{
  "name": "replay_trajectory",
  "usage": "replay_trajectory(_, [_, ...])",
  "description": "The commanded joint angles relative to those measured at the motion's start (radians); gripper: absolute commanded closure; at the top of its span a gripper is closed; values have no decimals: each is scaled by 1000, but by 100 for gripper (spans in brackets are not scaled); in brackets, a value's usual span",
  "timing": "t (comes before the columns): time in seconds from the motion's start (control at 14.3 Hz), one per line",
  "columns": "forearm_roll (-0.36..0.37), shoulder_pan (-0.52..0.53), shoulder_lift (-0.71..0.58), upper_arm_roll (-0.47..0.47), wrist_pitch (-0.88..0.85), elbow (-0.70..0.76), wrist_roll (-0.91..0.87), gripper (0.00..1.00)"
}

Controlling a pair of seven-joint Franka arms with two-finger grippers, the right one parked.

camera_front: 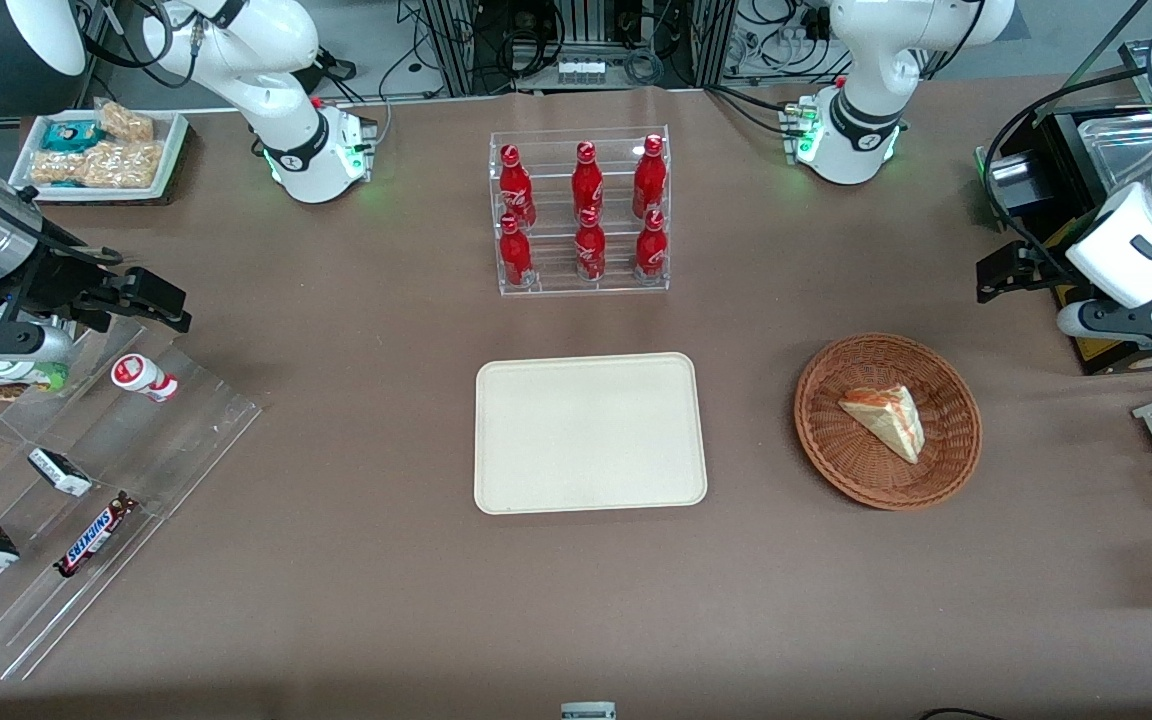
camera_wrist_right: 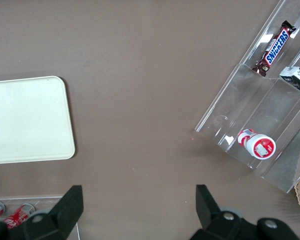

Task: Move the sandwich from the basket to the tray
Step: 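Move the left gripper over the wicker basket holding the sandwich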

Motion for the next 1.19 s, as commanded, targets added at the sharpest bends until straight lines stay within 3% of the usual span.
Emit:
replay_trajectory(0.0, [0,-1,20,-3,-13,24,-12,0])
replay_trajectory(0.7, [3,-1,80,-3,-2,7,-61,0])
replay_trajectory(1.12, [6,-1,75,-1,339,-293,-98,0])
